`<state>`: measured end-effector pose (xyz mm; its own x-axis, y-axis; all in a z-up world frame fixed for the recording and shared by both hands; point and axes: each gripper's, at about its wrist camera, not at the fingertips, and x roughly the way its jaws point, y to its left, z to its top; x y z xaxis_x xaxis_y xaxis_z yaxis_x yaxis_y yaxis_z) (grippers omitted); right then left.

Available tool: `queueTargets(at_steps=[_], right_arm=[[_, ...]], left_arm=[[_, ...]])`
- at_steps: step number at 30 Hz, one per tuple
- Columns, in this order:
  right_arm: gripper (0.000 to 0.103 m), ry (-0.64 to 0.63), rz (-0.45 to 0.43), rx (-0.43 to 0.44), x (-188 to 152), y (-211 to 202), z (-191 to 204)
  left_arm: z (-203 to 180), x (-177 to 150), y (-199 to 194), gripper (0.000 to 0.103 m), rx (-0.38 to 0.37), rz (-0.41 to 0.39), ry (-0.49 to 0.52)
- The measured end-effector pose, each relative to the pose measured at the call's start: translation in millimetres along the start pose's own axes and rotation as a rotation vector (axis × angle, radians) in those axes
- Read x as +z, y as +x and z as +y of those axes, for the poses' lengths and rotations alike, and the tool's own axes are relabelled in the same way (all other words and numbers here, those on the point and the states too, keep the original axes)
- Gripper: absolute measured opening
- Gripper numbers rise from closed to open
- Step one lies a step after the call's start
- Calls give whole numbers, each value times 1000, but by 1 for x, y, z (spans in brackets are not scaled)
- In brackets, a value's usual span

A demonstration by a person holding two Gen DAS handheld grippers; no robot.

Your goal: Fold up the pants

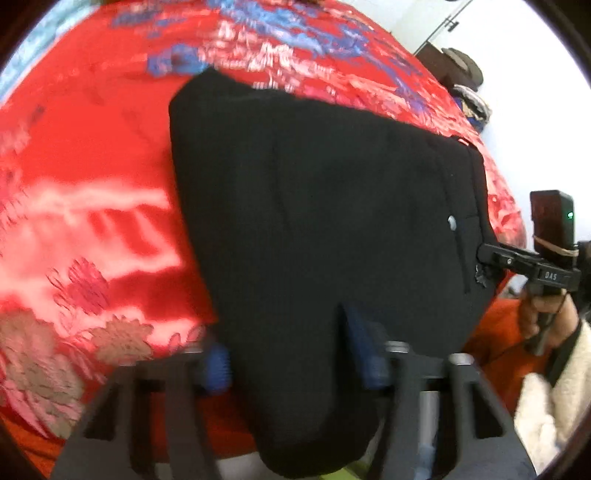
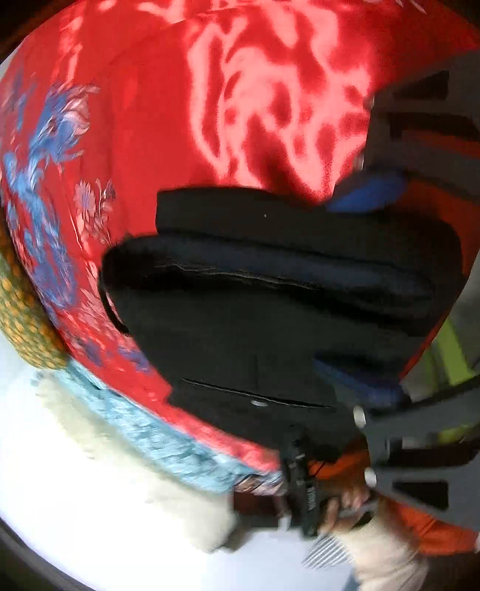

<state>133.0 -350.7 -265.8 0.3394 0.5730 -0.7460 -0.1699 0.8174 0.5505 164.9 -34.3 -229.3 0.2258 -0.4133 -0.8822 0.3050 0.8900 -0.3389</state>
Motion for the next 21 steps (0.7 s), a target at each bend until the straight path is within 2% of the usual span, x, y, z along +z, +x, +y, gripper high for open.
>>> queueTargets(at_steps=[2, 6, 9, 11, 16, 19, 20, 21], right_arm=[[47, -9, -18, 16, 0, -4, 6], [40, -68, -86, 23, 2, -24, 34], [38, -121, -148, 45, 21, -41, 58], [38, -149, -174, 51, 41, -46, 68], [38, -192, -262, 22, 123, -45, 69], [37, -168, -309, -12, 173, -35, 52], [39, -154, -318, -22, 183, -31, 47], [47, -121, -320, -34, 196, -22, 36]], left_arm=[[-2, 2, -9, 26, -1, -18, -6], [-6, 11, -35, 21, -52, -81, -9], [-12, 35, -53, 21, -73, -137, 3], [-11, 56, -61, 21, -74, -169, 4], [-6, 133, -65, 21, -32, -264, 15], [-4, 179, -48, 25, 30, -307, 25], [0, 193, -35, 36, 82, -304, 27], [4, 198, -26, 44, 143, -300, 24]])
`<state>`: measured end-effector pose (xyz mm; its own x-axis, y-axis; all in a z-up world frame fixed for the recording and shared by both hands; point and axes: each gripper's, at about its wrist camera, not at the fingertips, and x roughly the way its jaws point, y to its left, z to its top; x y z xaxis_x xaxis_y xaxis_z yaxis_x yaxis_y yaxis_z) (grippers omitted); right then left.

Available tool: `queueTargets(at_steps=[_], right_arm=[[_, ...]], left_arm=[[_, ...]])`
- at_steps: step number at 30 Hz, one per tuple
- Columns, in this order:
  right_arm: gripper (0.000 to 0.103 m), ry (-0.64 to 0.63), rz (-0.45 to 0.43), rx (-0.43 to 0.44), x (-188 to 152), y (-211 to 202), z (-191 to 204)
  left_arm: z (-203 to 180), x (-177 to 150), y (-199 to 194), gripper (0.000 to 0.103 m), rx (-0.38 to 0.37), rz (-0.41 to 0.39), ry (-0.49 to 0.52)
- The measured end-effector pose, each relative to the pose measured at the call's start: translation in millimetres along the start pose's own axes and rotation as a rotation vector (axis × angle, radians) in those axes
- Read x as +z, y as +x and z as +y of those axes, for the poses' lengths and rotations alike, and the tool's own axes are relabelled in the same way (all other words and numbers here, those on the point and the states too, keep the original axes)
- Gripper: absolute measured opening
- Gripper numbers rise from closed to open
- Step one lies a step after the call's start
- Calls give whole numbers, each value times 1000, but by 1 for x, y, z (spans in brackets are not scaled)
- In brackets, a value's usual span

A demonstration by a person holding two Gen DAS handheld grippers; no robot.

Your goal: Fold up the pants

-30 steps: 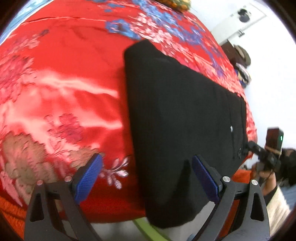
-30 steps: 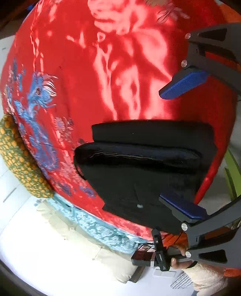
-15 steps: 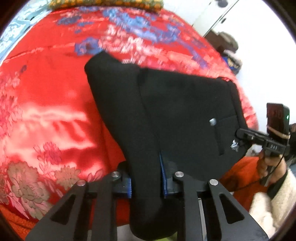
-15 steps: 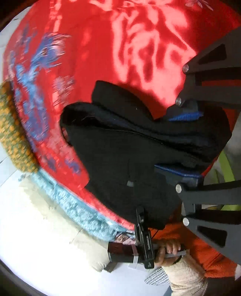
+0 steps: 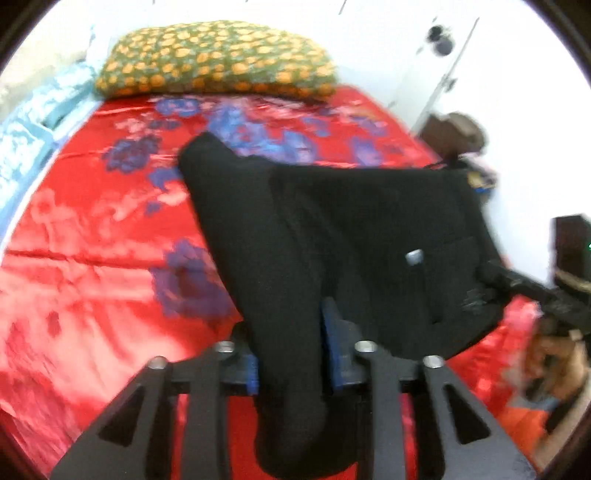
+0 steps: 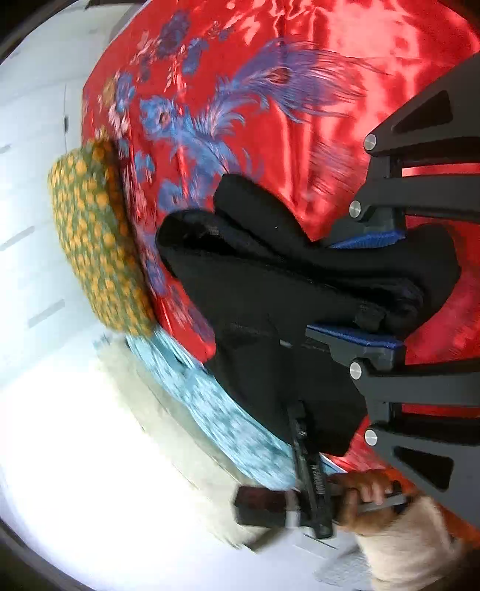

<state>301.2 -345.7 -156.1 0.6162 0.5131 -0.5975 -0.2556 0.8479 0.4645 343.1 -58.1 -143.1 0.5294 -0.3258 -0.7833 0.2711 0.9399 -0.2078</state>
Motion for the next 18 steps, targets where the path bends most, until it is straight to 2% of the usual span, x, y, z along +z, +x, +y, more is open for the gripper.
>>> queueTargets(at_steps=[1, 2, 3, 7, 9, 11, 13, 16, 18], right_arm=[[58, 25, 11, -33, 3, 10, -10], [87, 45, 30, -100, 4, 20, -20], [103, 69, 46, -196, 1, 26, -31], [103, 147, 10, -337, -31, -2, -50], [103, 112, 3, -428, -50, -23, -42], [103, 73, -6, -507, -64, -37, -26], [103, 44, -8, -536, -81, -53, 0], [103, -3, -38, -543, -99, -73, 39], [103, -49, -76, -551, -105, -87, 73]], left_arm=[[4, -1, 14, 65, 110, 13, 4], [6, -5, 21, 74, 189, 27, 6], [11, -14, 24, 74, 254, 38, 9], [18, -56, -2, 75, 297, 25, 49], [6, -75, -24, 81, 361, -25, 109], [-9, -90, -49, 97, 402, -86, 132], [-22, -98, -79, 98, 351, -136, 123], [-32, -104, -111, 99, 290, -102, 49], [-39, -106, -130, 99, 264, -109, 16]])
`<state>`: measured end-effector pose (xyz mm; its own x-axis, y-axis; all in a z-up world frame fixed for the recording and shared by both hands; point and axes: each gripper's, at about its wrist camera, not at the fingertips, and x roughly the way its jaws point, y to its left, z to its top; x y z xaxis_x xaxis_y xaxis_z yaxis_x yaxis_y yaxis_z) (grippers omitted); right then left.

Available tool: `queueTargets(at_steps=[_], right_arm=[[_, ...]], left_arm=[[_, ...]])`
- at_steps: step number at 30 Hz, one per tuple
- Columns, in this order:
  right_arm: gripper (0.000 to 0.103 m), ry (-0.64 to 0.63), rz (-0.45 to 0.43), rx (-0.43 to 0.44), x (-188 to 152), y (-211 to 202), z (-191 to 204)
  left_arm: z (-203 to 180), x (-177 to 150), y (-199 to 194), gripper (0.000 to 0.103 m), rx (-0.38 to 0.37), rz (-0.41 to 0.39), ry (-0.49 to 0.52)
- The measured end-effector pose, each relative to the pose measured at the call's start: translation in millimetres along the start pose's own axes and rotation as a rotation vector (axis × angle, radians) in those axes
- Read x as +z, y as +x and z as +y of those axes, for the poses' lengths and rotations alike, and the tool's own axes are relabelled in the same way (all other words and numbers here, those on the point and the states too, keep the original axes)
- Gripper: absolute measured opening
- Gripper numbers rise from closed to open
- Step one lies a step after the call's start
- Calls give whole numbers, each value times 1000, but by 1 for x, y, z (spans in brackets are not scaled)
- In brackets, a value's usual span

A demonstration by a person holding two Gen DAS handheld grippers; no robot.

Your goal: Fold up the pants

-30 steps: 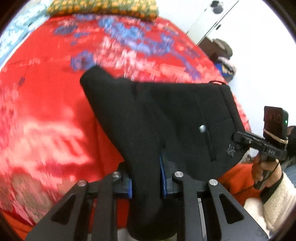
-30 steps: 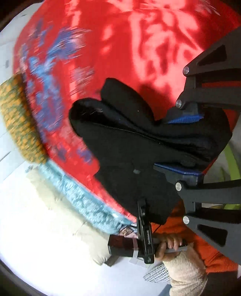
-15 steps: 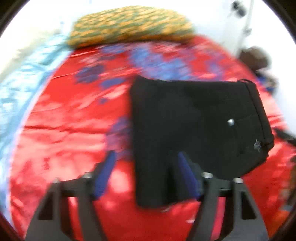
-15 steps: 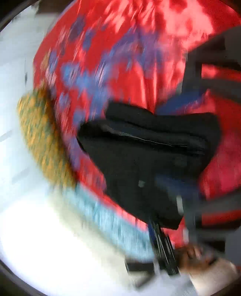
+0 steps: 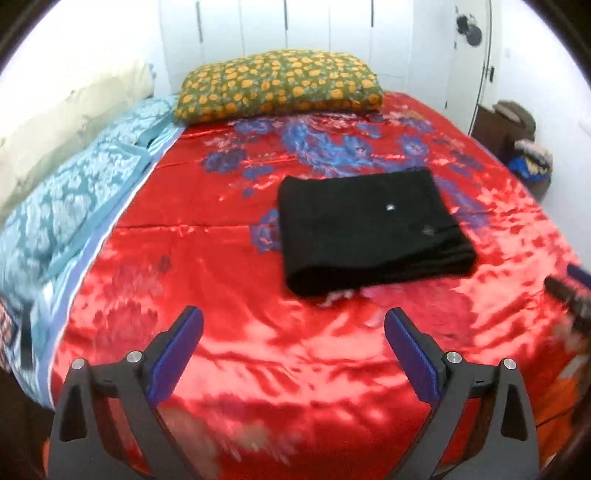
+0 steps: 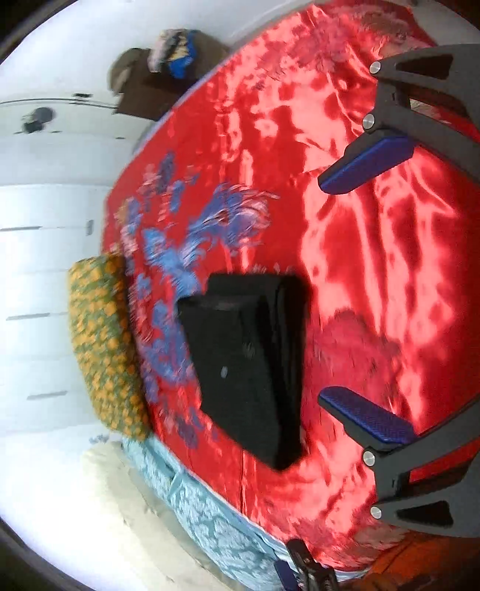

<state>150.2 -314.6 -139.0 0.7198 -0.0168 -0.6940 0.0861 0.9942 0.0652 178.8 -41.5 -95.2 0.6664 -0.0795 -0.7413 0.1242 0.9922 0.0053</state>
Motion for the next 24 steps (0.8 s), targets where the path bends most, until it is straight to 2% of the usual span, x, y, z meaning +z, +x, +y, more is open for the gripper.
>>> queueTargets(at_steps=[3, 5, 8, 13, 19, 24], right_arm=[[103, -56, -40, -21, -6, -32, 34], [103, -86, -57, -16, -14, -52, 52], [103, -135, -58, -6, -25, -71, 72], [103, -145, -84, -32, -35, -95, 84], [103, -122, -111, -51, -34, -113, 85], [103, -116, -116, -63, -35, -118, 81]], left_arm=[[1, -4, -28, 99, -21, -45, -35], [1, -8, -42, 99, 11, -62, -62], [0, -14, -55, 99, 38, -47, -54], [-2, -27, -79, 99, 71, -66, -27], [-5, -32, -89, 99, 70, -68, -9], [-15, -37, -92, 99, 32, -53, 11]])
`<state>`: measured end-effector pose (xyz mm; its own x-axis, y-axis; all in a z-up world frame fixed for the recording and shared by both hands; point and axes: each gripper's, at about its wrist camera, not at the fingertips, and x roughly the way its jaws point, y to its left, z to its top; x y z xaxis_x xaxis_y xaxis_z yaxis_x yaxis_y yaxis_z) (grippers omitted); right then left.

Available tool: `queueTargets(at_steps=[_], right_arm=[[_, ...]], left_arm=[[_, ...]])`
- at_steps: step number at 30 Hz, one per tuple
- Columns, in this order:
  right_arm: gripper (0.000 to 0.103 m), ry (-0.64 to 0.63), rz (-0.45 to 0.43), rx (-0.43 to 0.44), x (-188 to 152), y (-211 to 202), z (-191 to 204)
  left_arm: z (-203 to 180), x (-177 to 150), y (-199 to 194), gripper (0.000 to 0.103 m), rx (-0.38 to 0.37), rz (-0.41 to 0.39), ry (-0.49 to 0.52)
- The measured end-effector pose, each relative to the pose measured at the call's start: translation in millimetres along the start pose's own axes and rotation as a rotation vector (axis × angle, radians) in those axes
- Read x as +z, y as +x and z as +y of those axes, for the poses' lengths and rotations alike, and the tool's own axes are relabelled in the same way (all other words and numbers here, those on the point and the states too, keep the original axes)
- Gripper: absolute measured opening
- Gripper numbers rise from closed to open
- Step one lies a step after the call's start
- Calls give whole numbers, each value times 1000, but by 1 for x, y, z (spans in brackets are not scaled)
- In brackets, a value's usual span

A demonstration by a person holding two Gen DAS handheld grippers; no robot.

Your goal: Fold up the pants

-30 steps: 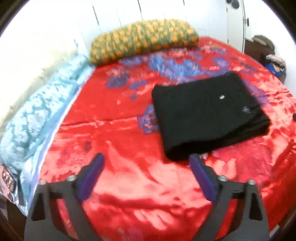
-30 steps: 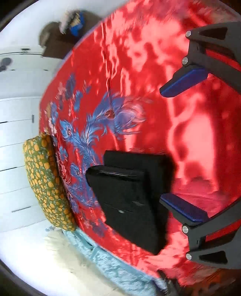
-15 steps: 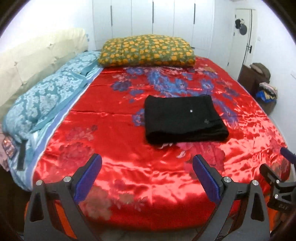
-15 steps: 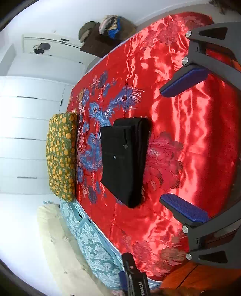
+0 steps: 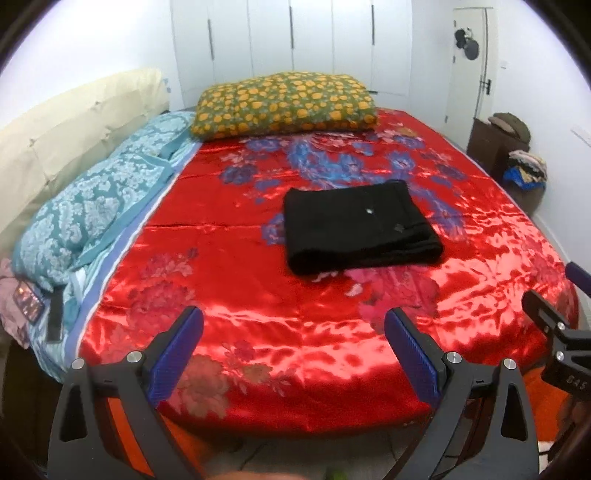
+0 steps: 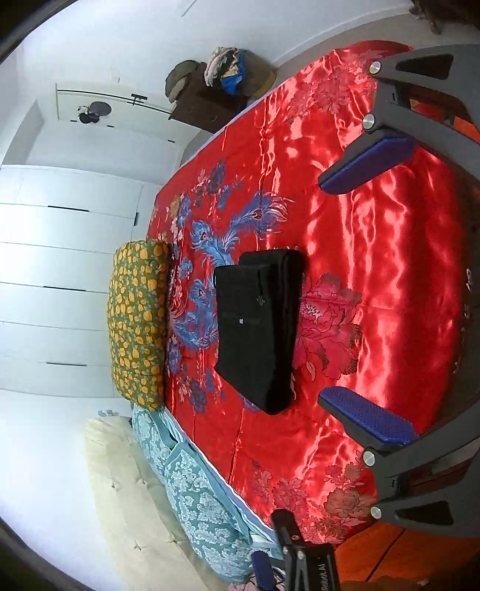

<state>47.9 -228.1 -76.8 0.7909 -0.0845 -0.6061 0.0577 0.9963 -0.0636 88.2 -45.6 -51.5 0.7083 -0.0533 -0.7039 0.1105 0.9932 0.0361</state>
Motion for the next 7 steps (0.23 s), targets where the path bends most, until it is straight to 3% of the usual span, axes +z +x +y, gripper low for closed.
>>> queueTargets(at_steps=[4, 7], right_arm=[[103, 7, -7, -2, 0, -3, -3], [103, -6, -14, -2, 1, -4, 1]], left_arm=[[-3, -4, -2, 101, -47, 5, -18], [-9, -5, -4, 100, -20, -14, 5]])
